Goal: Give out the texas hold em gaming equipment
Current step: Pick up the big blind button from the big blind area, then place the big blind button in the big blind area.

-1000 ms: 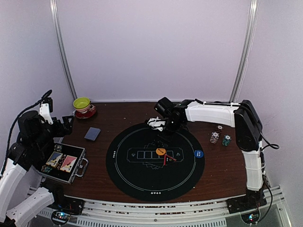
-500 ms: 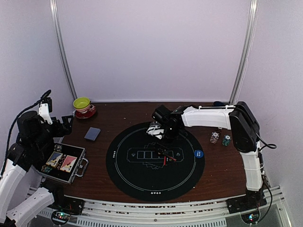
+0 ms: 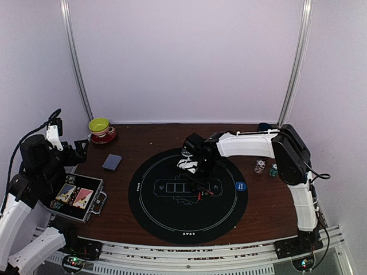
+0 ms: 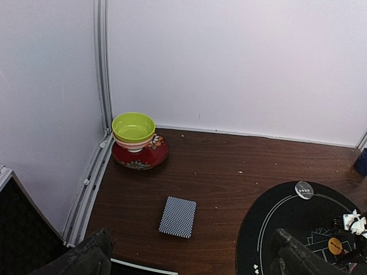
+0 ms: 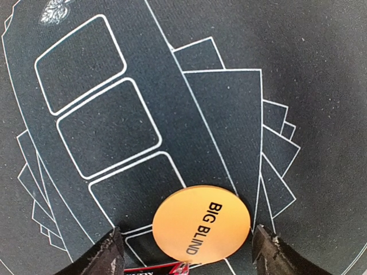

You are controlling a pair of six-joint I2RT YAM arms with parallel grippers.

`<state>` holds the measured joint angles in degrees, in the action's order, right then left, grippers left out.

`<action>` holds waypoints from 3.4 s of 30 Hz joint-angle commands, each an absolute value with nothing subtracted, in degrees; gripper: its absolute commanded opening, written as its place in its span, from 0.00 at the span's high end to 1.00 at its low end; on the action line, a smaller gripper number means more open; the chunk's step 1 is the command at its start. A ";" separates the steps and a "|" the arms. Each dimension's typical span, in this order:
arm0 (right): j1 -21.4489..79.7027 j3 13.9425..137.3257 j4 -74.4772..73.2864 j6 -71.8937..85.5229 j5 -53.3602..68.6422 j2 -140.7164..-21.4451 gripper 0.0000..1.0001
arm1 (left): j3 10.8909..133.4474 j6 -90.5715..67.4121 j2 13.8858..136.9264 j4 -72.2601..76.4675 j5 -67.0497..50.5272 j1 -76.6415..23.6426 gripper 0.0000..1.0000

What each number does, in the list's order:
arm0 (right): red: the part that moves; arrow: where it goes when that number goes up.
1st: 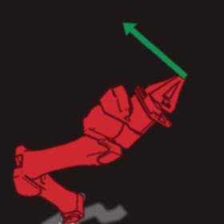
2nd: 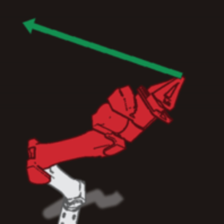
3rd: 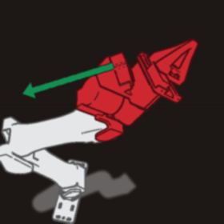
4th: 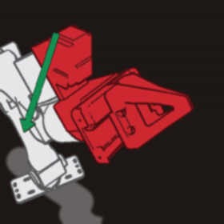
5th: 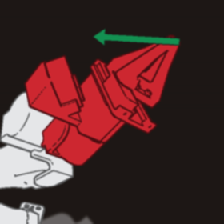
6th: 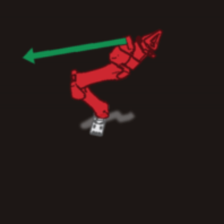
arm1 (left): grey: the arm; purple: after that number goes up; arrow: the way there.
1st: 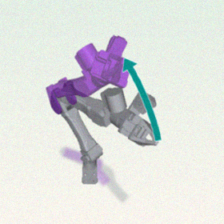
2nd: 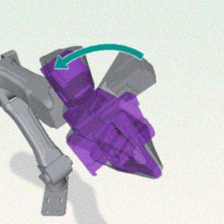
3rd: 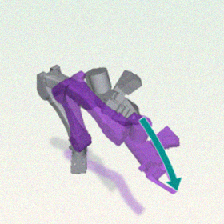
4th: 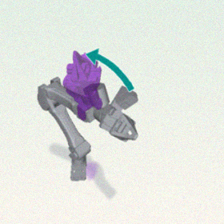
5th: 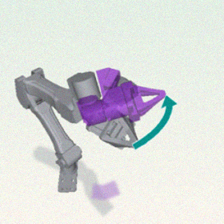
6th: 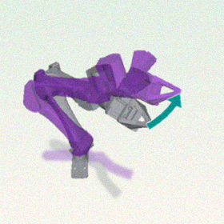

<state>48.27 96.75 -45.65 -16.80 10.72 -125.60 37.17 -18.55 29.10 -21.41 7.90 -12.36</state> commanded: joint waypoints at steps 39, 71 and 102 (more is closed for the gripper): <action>58.70 122.33 -41.13 -16.56 10.47 -135.77 0.51 | 36.83 -18.63 29.50 -19.75 8.41 -11.43 0.02; 64.58 138.06 -28.83 -11.50 4.66 -155.28 0.47 | 36.91 -18.81 28.83 -19.74 7.91 -10.78 0.02; 60.34 94.27 -33.32 -22.78 2.71 -112.05 0.00 | 36.85 -18.83 29.11 -19.55 7.30 -10.70 0.02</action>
<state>62.87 104.31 -33.76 -18.09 3.18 -119.07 37.17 -18.57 29.21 -21.41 7.86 -11.18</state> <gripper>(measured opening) 0.999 0.980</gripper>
